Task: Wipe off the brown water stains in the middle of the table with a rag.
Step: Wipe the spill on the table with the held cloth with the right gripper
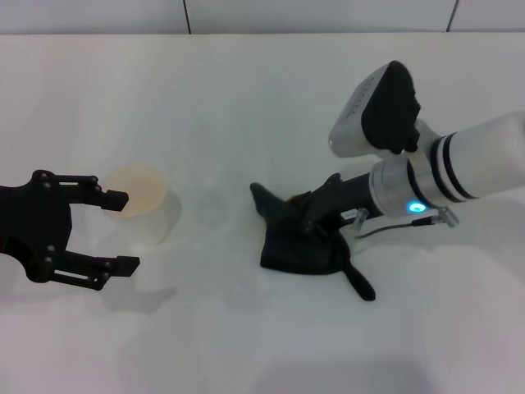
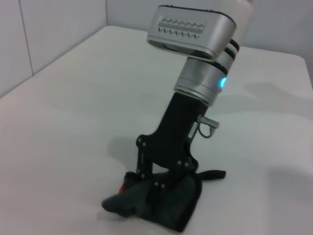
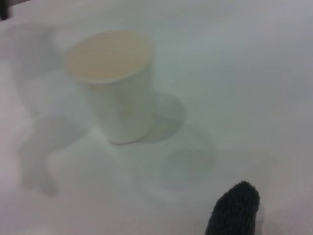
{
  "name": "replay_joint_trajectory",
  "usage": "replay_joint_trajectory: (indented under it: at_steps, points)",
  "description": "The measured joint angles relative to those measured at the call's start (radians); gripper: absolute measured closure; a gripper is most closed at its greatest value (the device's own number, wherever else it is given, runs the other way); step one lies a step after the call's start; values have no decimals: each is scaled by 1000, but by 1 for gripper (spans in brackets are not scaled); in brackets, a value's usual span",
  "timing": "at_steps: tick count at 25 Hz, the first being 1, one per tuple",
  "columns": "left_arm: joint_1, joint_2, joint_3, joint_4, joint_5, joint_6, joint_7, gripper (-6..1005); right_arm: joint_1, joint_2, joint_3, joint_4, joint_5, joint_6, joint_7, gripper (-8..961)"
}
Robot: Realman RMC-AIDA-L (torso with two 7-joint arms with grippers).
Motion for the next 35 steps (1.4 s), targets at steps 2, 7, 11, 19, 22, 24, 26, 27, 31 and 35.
replay_joint_trajectory:
  at_steps: [2,7,11,19,22,24,26,27,31,35]
  points:
    - [0,-1,0,0,0,-1,0,137,-1,0,15,12,-2,16,2,858]
    - [-1,-1,-2,0,0,-3,-3,137,1,-1,45,44,-2,59,3,858]
    - [-1,-1,-2,0,0,-9,-4,137,-2,-2,64,58,-3,83,3,858]
    - [-4,-2,0,0,0,-12,-2,137,-5,3,60,34,-5,49,4,858]
    - [-7,-2,2,0,0,-15,0,137,-4,4,39,18,2,10,5,859]
    - [-7,-1,2,0,-1,-16,0,137,-1,5,22,1,5,-22,11,859]
    - [-7,-1,1,0,-3,-16,0,137,-2,5,15,-11,5,-40,18,859]
    - [-7,-2,0,0,-4,-16,0,137,-3,5,14,-16,5,-48,20,859]
    - [-7,-1,0,0,-6,-16,0,137,-6,5,3,-31,8,-103,26,859]
    - [-7,-1,0,0,-7,-16,1,137,-4,5,-35,-49,12,-132,34,859]
